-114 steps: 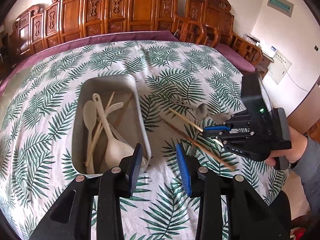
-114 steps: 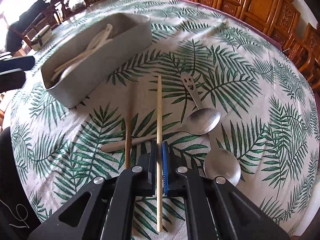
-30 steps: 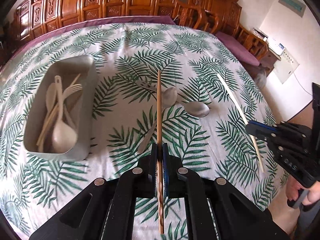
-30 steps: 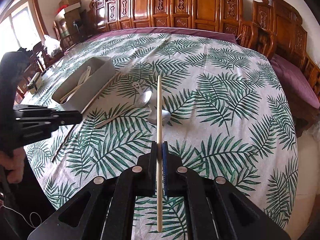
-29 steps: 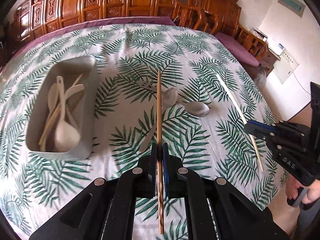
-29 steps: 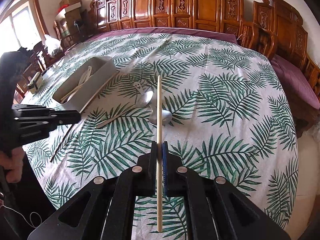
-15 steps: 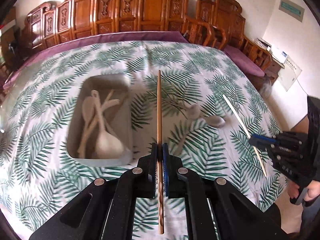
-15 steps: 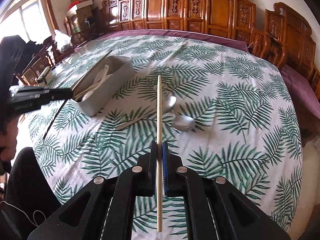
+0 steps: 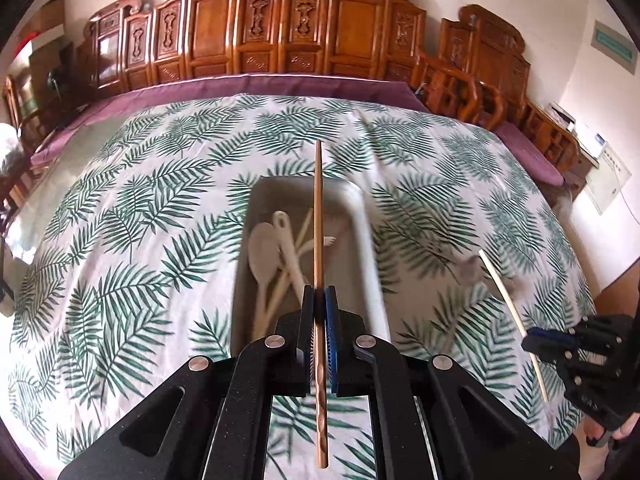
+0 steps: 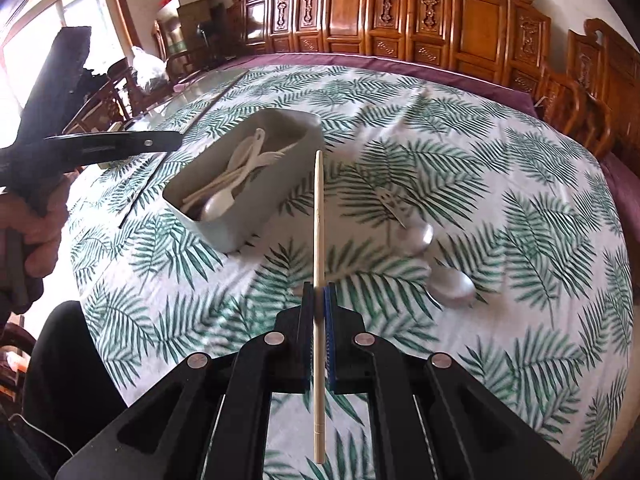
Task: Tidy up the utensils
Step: 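Lower the chopstick into the tray and open the left tool while the right tool carries its chopstick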
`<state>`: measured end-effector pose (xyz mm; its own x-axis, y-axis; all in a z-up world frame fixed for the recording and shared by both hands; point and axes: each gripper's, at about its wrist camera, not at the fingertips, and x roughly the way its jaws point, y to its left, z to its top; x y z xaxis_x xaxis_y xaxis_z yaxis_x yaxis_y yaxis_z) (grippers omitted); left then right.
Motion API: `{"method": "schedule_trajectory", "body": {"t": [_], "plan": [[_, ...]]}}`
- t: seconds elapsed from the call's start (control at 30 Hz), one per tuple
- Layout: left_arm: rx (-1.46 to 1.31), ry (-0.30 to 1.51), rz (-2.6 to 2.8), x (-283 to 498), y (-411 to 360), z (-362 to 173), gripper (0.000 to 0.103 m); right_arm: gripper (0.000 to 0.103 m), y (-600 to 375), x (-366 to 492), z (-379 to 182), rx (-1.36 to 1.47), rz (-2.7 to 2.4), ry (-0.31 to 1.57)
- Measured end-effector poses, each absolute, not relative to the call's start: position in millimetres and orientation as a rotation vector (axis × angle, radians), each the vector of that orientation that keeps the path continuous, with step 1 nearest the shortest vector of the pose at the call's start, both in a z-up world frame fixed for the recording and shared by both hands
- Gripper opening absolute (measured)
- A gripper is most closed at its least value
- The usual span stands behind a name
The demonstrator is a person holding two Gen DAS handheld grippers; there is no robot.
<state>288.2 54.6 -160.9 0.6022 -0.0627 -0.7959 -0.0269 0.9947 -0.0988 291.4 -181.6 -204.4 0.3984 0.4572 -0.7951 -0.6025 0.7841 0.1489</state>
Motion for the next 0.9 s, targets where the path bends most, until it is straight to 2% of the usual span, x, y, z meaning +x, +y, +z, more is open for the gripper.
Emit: {"method": "schedule_trajectory", "body": {"t": [0.47,0.9], "plan": [[-0.161,0.948,-0.011,341.4,86.3,-191.6,0.004,0.006,-125.0,324.6,-185.2,-0.186,0.688,0.922],[-0.163,0.975,-0.031,346.7,96.4,-208.8,0.005,0.006,-80.3,345.8,-180.2,-0.196,0.704,0.916]]}}
